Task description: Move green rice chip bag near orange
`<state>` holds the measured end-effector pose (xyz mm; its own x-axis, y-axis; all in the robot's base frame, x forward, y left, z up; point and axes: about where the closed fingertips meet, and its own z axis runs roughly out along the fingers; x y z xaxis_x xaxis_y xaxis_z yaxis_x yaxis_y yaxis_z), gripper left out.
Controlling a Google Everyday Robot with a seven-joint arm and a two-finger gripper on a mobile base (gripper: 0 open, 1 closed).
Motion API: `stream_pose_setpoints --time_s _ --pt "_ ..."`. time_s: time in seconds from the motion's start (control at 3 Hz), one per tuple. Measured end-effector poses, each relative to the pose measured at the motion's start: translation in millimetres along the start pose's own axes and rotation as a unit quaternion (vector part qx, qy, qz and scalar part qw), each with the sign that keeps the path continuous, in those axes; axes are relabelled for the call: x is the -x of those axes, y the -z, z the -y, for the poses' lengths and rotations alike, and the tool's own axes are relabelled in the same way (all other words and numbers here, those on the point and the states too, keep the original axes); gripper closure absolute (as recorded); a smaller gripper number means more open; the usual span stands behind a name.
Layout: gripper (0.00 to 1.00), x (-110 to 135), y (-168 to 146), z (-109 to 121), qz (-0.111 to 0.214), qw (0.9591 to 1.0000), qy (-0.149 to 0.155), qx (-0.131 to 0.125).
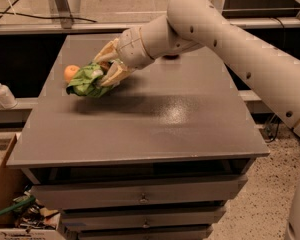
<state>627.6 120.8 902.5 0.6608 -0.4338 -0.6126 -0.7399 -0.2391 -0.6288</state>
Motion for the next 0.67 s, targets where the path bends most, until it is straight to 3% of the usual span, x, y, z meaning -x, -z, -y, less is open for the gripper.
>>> stream_pose_setpoints --time_s 0.33,0.67 --pt "1.0 -14 -5 -11 -0.004 0.9999 0.001 0.011" --pt "0.82 -26 -11 -22 -0.007 0.9998 -0.005 0.018"
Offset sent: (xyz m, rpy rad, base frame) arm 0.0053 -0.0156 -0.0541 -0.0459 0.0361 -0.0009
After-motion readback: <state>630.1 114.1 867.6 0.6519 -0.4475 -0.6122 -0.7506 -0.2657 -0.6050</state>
